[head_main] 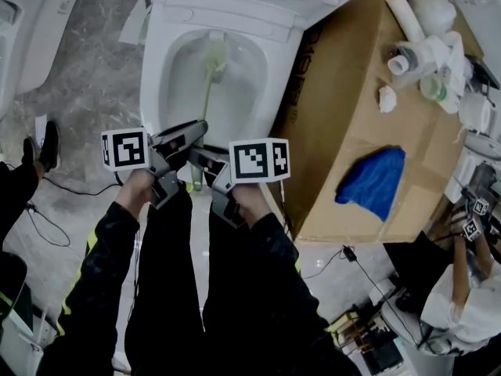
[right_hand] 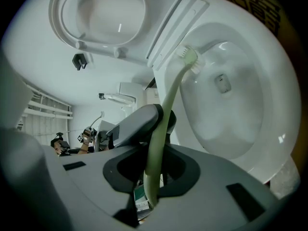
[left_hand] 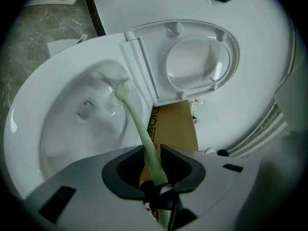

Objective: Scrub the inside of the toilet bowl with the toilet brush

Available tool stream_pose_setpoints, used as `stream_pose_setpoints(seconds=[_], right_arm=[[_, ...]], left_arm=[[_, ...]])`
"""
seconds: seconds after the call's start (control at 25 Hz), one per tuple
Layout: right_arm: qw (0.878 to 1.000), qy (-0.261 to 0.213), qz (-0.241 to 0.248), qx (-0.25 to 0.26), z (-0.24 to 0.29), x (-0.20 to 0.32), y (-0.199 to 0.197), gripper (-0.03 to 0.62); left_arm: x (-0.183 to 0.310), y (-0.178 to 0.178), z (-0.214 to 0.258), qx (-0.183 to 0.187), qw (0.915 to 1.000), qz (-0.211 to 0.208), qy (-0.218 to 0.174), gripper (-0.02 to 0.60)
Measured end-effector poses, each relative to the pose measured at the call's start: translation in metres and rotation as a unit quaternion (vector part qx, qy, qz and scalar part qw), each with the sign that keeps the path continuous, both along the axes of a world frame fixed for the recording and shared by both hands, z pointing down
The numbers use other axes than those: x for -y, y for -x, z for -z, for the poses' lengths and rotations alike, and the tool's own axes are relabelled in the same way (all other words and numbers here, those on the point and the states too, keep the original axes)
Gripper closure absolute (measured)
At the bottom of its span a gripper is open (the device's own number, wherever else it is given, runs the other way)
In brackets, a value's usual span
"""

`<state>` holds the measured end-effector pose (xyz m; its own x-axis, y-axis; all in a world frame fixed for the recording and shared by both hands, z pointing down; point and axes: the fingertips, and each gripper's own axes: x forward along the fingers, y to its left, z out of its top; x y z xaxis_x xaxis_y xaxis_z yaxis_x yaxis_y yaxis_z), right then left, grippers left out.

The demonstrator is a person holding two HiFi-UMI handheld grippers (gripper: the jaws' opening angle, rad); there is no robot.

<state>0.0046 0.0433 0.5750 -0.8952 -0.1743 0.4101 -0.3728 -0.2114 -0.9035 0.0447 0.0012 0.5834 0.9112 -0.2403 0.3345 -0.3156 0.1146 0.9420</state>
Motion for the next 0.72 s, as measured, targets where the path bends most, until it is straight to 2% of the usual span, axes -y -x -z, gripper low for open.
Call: stream_pose_setpoints(seconds=[0.12, 0.44, 0.72], right_arm=[[1.000, 0.001, -0.020, -0.005, -0.001, 0.000, -0.007, 0.538], [0.998, 0.007, -0.066, -0.016, -0.001, -0.004, -0.025, 0.538], [0.996, 0.006, -0.084, -0.041, 0.000, -0.013, -0.041, 0.537]], left_arm=[[-0.002, -0.004, -0.004, 0.015, 0.9997, -0.020, -0.003, 0.486], [-0.009, -0.024, -0.005, 0.002, 0.9987, -0.052, 0.001, 0.486], [-0.018, -0.038, -0.004, -0.007, 0.9984, -0.055, 0.005, 0.486]])
